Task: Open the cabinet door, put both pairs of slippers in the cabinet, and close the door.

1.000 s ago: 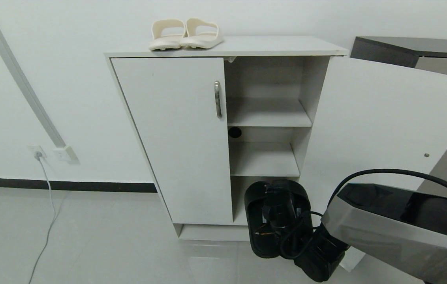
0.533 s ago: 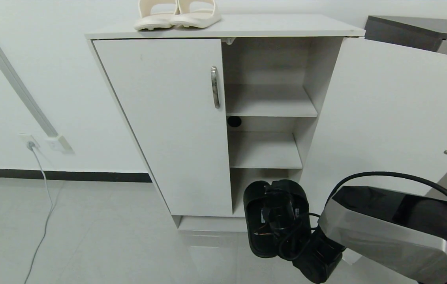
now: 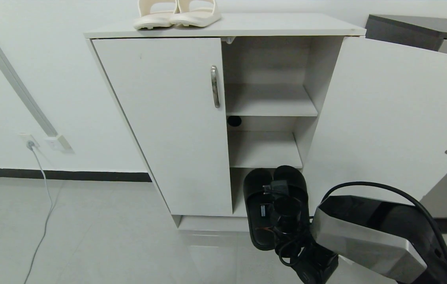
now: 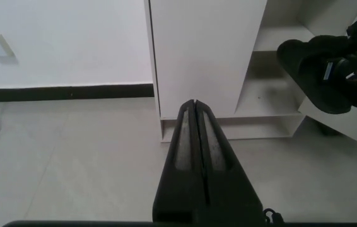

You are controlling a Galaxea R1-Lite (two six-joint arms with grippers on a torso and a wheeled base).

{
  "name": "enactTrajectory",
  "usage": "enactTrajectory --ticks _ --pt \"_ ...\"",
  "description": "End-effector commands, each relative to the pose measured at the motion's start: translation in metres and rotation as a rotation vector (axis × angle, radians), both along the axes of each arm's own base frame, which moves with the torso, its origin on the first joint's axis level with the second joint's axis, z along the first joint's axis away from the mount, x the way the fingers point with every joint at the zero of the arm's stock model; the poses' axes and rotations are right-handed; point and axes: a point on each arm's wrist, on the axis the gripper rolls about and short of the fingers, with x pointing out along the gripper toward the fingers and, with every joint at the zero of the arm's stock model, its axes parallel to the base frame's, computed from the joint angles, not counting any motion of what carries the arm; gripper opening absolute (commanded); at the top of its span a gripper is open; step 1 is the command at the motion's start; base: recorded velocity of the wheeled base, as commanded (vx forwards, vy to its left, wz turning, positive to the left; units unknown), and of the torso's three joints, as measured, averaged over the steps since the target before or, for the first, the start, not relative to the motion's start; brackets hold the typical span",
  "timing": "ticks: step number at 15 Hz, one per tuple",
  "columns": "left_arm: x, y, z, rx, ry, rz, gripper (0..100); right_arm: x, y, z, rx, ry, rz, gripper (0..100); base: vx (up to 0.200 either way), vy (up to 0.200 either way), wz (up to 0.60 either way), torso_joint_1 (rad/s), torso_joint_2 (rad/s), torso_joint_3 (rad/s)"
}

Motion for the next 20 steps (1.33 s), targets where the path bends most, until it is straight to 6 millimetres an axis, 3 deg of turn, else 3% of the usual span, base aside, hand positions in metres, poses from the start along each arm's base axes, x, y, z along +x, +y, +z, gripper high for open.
enactTrajectory --ticks 1,4,14,20 --pt "0.0 0.0 0.0 0.0 0.001 0.0 0 0.0 0.0 -0.005 -0.007 0.008 0.0 0 0.0 0.0 0.0 0.0 0.0 0.0" --pt "0.0 0.0 0.0 0.0 0.001 0.0 0 0.0 0.0 -0.004 -0.006 0.004 0.0 0 0.0 0.0 0.0 0.0 0.0 0.0" --pt "0.0 0.0 0.0 0.0 0.001 0.0 0 0.001 0.001 0.005 0.014 -0.02 -0.002 0 0.2 0.0 0.0 0.002 0.01 0.002" --pt "0.0 0.0 0.0 0.0 0.001 0.0 0 0.008 -0.005 0.005 0.02 -0.019 -0.014 0 0.0 0.0 0.0 0.0 0.0 0.0"
